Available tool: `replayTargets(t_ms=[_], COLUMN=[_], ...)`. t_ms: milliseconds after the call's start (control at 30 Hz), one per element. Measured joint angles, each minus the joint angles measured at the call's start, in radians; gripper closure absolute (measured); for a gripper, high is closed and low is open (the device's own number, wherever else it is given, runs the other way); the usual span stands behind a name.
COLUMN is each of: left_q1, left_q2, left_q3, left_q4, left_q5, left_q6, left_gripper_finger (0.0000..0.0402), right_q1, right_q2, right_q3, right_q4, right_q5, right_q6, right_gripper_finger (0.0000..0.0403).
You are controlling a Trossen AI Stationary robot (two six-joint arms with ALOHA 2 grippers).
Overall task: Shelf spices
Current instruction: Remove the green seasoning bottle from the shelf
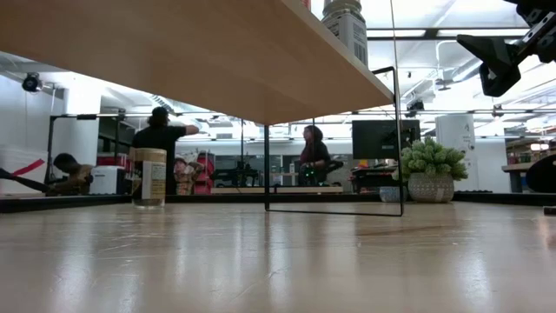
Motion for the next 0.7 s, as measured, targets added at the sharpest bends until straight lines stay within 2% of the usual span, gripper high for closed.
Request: replayTargets(t_ms=[467, 567, 700], left_q1=[-0.014, -0.014, -0.014], left_q2=[-0.026, -0.026, -0.024], left_q3=[0.0, 0.0, 0.0], left_q4=[-0.036, -0.034, -0.013], left_q5=[0.033, 0.061, 0.102], left_q6=[-0.004, -0.004, -0.004], left_gripper_finger=[0.023, 0.0216, 0.0175], right_q1=[0.0, 0.0, 0.0], right_q2=[0.0, 0.0, 0.0], right_q3=[0.0, 0.0, 0.0], right_q4=[0.001, 0.0, 0.0], right_q5=[0.024, 0.024, 0.024], right_q6=[0.014, 0.016, 0.016], right_gripper_finger=[0.013, 0.013, 0.013])
